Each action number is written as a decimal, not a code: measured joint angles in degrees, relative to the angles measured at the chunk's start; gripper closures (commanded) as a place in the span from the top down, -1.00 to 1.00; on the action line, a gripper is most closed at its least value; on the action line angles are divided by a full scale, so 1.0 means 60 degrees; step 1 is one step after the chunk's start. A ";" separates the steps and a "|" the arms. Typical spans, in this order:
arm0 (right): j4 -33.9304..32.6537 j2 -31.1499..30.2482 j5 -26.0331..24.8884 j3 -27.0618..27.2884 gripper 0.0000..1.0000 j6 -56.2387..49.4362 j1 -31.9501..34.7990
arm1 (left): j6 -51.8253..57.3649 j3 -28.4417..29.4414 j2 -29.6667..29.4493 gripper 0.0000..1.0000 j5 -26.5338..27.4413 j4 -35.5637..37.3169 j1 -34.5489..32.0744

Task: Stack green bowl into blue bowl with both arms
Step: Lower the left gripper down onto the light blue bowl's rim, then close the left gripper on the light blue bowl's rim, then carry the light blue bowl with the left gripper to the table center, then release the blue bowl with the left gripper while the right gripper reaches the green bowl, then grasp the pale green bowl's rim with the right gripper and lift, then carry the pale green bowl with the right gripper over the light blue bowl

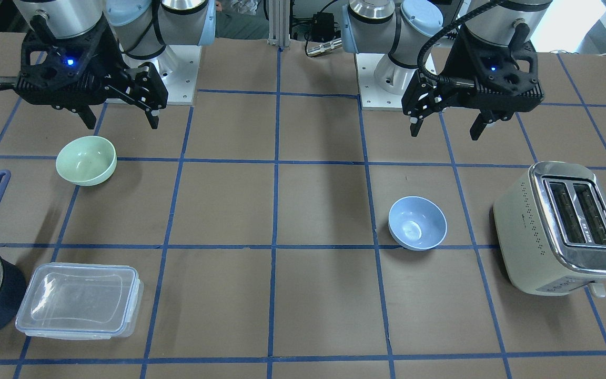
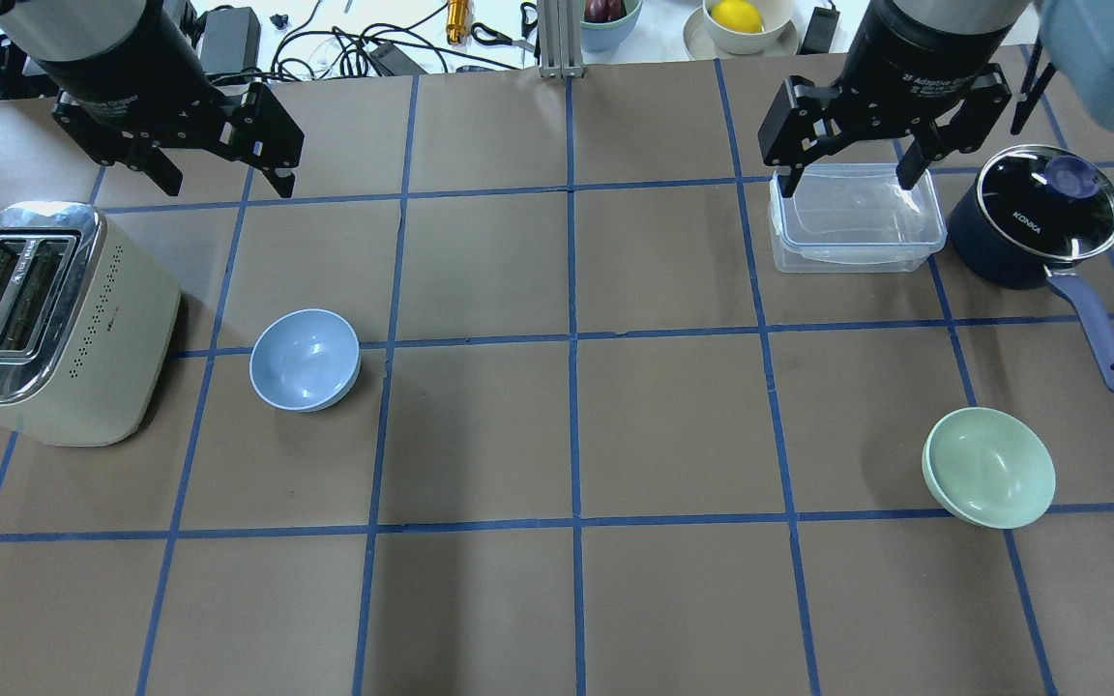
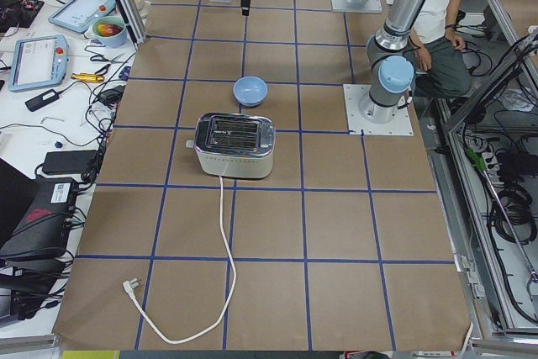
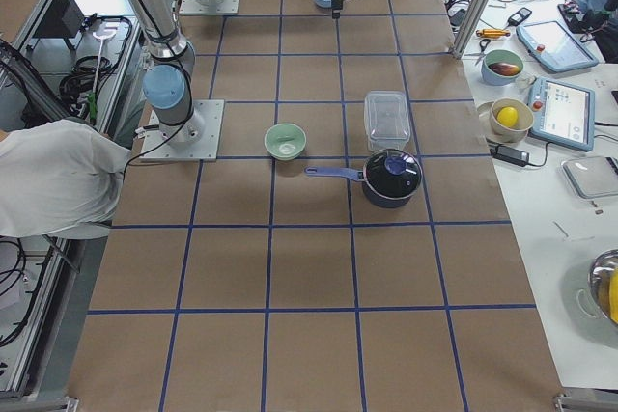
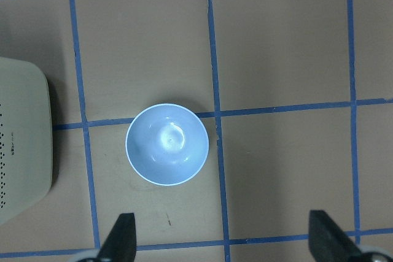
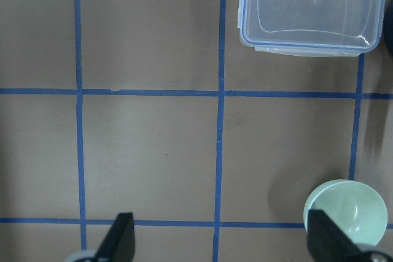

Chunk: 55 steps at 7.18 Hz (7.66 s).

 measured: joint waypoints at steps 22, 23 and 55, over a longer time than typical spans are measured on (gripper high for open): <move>0.0067 0.0090 -0.0017 0.0058 1.00 0.0103 -0.0067 | -0.4766 -0.2962 -0.3652 -0.69 0.0396 0.6734 -0.4150; 0.0079 0.0104 -0.0034 0.0058 1.00 0.0065 -0.0099 | -0.5274 -0.2559 -0.3927 -0.64 0.0402 0.6722 -0.4500; -0.5050 0.2372 0.2520 0.3015 -1.00 0.3084 0.0691 | 0.0157 0.0101 -0.0529 1.00 0.0173 0.0718 -0.0295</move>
